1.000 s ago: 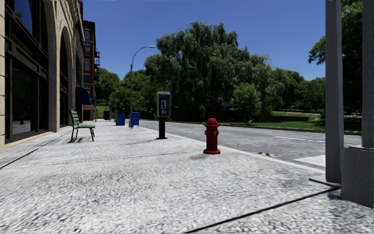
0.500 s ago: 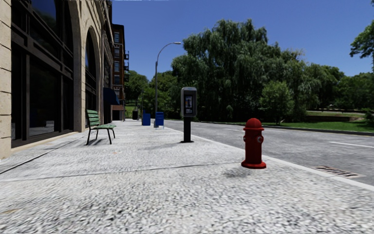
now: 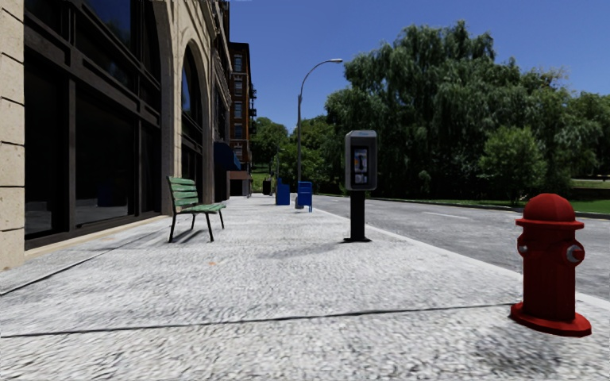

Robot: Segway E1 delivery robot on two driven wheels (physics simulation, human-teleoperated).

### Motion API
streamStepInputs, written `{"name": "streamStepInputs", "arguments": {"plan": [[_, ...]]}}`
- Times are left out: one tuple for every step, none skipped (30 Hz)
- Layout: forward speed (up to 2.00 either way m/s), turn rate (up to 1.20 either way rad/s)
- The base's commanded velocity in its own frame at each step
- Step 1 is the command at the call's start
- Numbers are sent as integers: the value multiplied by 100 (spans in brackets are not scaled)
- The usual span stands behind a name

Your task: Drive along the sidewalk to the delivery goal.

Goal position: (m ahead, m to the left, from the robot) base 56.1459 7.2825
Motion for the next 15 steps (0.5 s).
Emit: {"name": "streamStepInputs", "arguments": {"plan": [[200,6],[200,0],[200,0],[200,0],[200,0],[200,0],[200,0],[200,0],[200,0],[200,0],[200,0],[200,0],[200,0],[200,0],[200,0]]}}
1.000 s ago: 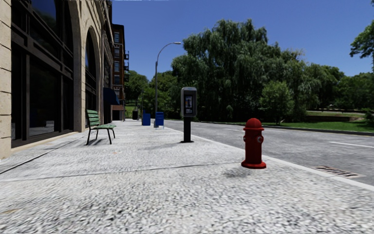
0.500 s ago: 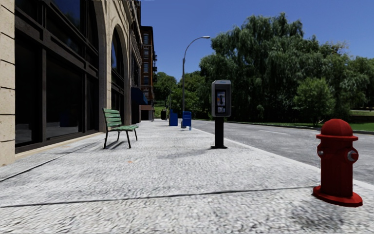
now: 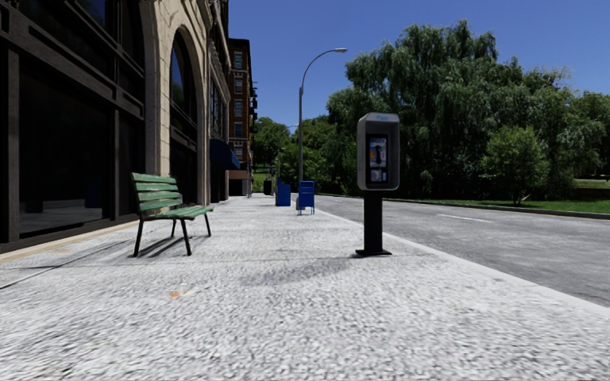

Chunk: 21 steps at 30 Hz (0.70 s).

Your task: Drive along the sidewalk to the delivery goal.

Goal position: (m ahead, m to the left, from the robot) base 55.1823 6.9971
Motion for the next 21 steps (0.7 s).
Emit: {"name": "streamStepInputs", "arguments": {"plan": [[200,0],[200,0],[200,0],[200,3],[200,25],[200,25],[200,31],[200,33],[200,33],[200,33],[200,27],[200,19],[200,19],[200,9],[200,0],[200,0],[200,0],[200,0],[200,0],[200,0],[200,0]]}}
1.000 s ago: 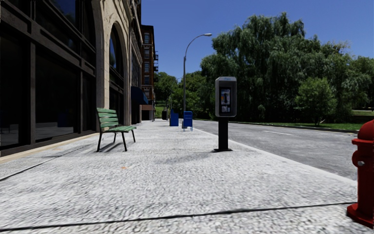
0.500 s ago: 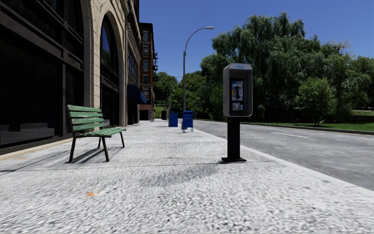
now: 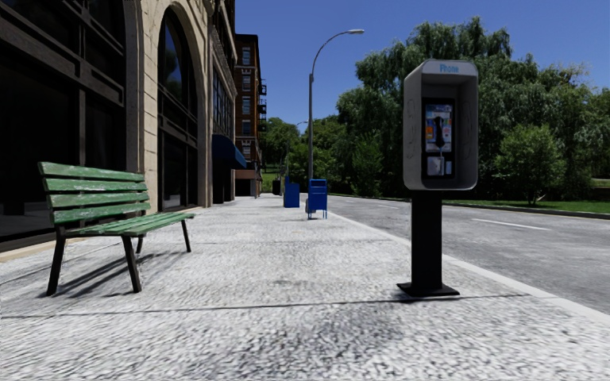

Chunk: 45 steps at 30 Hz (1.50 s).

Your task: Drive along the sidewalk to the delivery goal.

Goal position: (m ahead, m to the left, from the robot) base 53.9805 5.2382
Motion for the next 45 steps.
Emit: {"name": "streamStepInputs", "arguments": {"plan": [[200,0],[200,0],[200,0],[200,4],[200,21],[200,21],[200,28],[200,33],[200,33],[200,35],[200,35],[200,36],[200,36],[200,37],[200,37],[200,37],[200,37],[200,37],[200,37],[200,37],[200,37],[200,37],[200,36],[200,36],[200,22],[200,8],[200,8],[200,0],[200,0],[200,0],[200,0],[200,0],[200,0],[200,0],[200,0],[200,0],[200,0],[200,12],[200,30],[200,36],[200,36],[200,37],[200,37],[200,37],[200,38]]}}
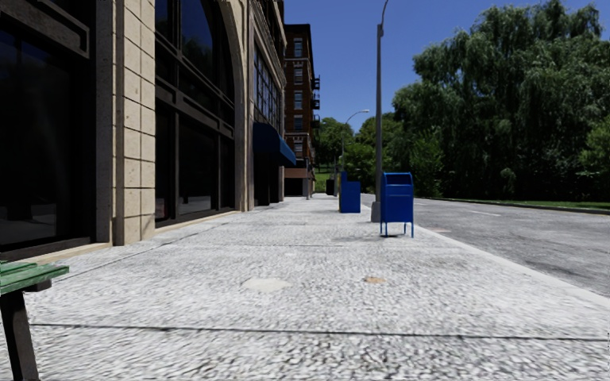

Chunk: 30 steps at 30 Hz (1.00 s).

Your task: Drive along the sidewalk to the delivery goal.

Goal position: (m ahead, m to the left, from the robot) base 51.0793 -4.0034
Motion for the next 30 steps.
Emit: {"name": "streamStepInputs", "arguments": {"plan": [[200,38],[200,24],[200,24],[200,13],[200,0],[200,0],[200,0],[200,0],[200,0],[200,0],[200,0],[200,0],[200,0],[200,0],[200,0],[200,0],[200,0],[200,0],[200,0],[200,0],[200,0],[200,0],[200,0],[200,0],[200,0],[200,0],[200,0],[200,0],[200,0],[200,0]]}}
